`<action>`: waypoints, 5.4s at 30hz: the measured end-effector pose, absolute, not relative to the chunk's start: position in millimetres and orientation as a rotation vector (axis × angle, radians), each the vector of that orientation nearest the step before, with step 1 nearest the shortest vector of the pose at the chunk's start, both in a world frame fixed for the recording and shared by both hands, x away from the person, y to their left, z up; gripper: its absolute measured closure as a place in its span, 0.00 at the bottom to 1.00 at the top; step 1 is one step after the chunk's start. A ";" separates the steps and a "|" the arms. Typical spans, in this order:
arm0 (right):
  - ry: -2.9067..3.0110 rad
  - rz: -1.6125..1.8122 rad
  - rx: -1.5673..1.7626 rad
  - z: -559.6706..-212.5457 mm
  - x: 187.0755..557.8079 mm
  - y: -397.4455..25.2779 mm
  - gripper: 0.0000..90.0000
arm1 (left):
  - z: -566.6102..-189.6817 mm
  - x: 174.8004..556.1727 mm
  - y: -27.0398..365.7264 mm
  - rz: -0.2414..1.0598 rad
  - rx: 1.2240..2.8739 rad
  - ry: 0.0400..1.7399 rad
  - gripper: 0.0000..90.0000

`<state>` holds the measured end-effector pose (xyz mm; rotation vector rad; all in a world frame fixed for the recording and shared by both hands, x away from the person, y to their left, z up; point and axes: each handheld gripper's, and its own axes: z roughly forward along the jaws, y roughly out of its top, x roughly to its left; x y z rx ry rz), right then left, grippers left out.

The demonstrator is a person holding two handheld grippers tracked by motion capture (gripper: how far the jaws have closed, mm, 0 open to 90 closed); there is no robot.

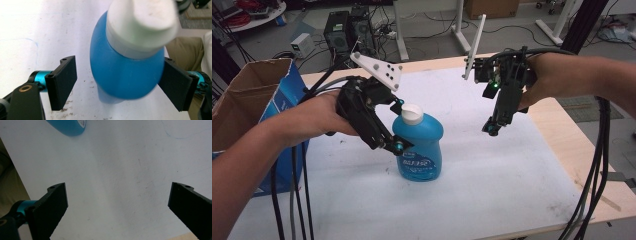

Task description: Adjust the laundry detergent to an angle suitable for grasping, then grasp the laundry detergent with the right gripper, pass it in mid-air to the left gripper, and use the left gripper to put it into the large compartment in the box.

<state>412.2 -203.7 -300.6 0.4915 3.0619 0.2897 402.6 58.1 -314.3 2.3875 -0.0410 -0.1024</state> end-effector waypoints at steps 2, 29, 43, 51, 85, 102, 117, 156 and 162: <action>3.060 0.290 0.486 -299.8 411.9 -204.4 0.02 | -306.2 400.5 65.2 -0.105 2.356 -0.040 0.21; 3.038 0.331 0.481 -294.0 410.0 -205.6 0.02 | -247.5 388.0 125.0 0.108 2.401 0.372 0.02; 3.023 0.356 0.456 -283.3 412.1 -202.7 0.02 | -247.4 369.2 132.5 0.135 2.572 0.422 0.02; 3.013 0.391 0.431 -269.8 423.0 -191.8 0.02 | -245.0 357.7 134.1 0.063 2.724 0.438 0.02; 3.013 0.389 0.326 -250.1 433.9 -165.2 0.02 | -257.8 338.8 129.2 0.041 2.780 0.317 0.02; 2.992 0.403 0.427 -251.7 414.5 -175.8 0.02 | -261.5 341.8 129.5 0.028 2.773 0.278 0.02; 2.994 0.601 0.505 -269.7 390.7 -189.1 0.02 | -266.2 348.3 123.4 0.012 2.767 0.242 0.02; 2.933 1.050 0.500 -345.4 371.7 -177.4 0.02 | -282.2 351.9 114.4 -0.001 2.753 0.237 0.02; 2.919 1.115 0.502 -353.9 374.4 -170.5 0.02 | -283.1 353.3 114.9 -0.002 2.751 0.239 0.02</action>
